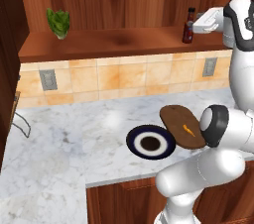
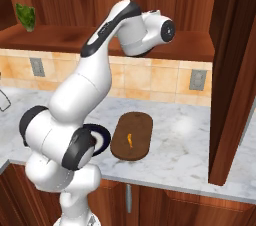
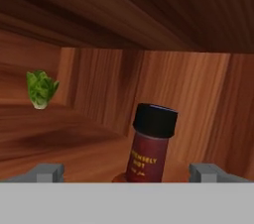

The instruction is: Pick the shrimp from the plate and place it on the cutting board. Then pick the condiment bottle from the cabinet and place it next to the cutting board.

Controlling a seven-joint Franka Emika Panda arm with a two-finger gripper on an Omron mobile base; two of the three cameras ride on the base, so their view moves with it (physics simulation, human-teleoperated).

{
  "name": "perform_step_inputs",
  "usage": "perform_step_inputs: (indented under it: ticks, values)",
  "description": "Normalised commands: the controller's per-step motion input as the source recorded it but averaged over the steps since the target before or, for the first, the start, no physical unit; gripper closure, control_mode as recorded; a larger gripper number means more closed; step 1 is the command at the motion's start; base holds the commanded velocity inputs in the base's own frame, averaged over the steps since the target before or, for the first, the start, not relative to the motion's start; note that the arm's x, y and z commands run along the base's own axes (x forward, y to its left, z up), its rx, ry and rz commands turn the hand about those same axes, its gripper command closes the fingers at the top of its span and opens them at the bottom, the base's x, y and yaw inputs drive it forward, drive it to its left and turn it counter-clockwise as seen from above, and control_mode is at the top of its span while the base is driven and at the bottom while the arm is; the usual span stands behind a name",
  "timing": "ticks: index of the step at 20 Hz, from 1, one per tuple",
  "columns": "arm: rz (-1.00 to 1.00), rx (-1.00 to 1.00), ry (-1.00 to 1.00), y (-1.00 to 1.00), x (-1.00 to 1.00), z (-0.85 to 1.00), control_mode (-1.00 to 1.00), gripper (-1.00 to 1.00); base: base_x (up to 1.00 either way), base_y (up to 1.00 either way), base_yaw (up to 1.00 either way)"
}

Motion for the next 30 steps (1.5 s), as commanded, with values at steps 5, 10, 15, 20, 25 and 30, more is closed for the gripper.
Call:
perform_step_inputs:
  ticks: [5, 10, 15, 20, 25, 30]
  values:
    - [0.00, 0.00, 0.00, -0.09, 0.17, 0.00, -1.00, -1.00, 0.00, 0.00, 0.00]
    - [0.00, 0.00, 0.00, -0.10, 0.21, 0.00, -1.00, -1.00, 0.00, 0.00, 0.00]
    - [0.00, 0.00, 0.01, -0.04, 0.13, 0.00, -1.00, -1.00, 0.00, 0.00, 0.00]
    - [0.00, 0.01, 0.03, 0.00, 0.03, 0.00, -1.00, -1.00, 0.00, 0.00, 0.00]
    - [0.00, 0.01, 0.04, 0.00, 0.00, 0.00, -1.00, -1.00, 0.00, 0.00, 0.00]
    - [0.00, 0.00, 0.05, 0.04, -0.02, 0.00, -1.00, -1.00, 0.00, 0.00, 0.00]
